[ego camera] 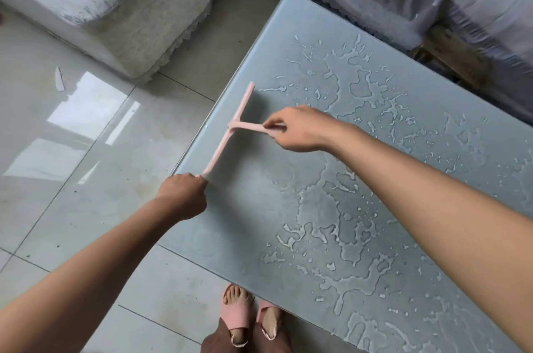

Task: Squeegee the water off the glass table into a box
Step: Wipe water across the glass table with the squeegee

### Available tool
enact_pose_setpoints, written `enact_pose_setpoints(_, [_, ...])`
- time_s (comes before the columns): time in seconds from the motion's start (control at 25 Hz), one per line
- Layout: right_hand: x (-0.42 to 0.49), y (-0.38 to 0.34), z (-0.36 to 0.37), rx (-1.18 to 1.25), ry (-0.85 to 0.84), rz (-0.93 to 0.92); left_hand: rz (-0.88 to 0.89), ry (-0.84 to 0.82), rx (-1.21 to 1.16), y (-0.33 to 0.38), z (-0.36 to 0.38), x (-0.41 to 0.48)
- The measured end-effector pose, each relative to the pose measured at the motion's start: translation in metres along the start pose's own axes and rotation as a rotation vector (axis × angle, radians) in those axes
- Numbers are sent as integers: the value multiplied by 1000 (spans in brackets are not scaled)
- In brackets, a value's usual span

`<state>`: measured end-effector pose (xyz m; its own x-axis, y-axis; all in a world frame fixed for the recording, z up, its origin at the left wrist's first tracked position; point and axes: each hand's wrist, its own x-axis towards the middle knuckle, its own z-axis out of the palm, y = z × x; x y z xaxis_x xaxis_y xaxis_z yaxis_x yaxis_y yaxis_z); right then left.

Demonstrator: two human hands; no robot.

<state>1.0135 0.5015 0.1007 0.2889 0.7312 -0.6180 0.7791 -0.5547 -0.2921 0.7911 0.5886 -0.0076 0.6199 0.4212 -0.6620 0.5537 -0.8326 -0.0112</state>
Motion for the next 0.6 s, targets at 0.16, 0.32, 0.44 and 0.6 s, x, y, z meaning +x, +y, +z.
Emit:
enact_pose_setpoints(0.16, [-41, 50, 8, 1, -29, 103, 13, 8, -18, -2, -7, 3])
enact_pose_setpoints(0.32, [-77, 70, -16, -214, -68, 191, -21, 26, -60, 0, -24, 1])
enact_pose_setpoints(0.44, [-36, 45, -38, -203, 100, 15, -78, 71, -98, 2, -40, 8])
enact_pose_setpoints(0.6, [43, 0, -47, -147, 119, -125, -155, 114, -1, 1, -54, 31])
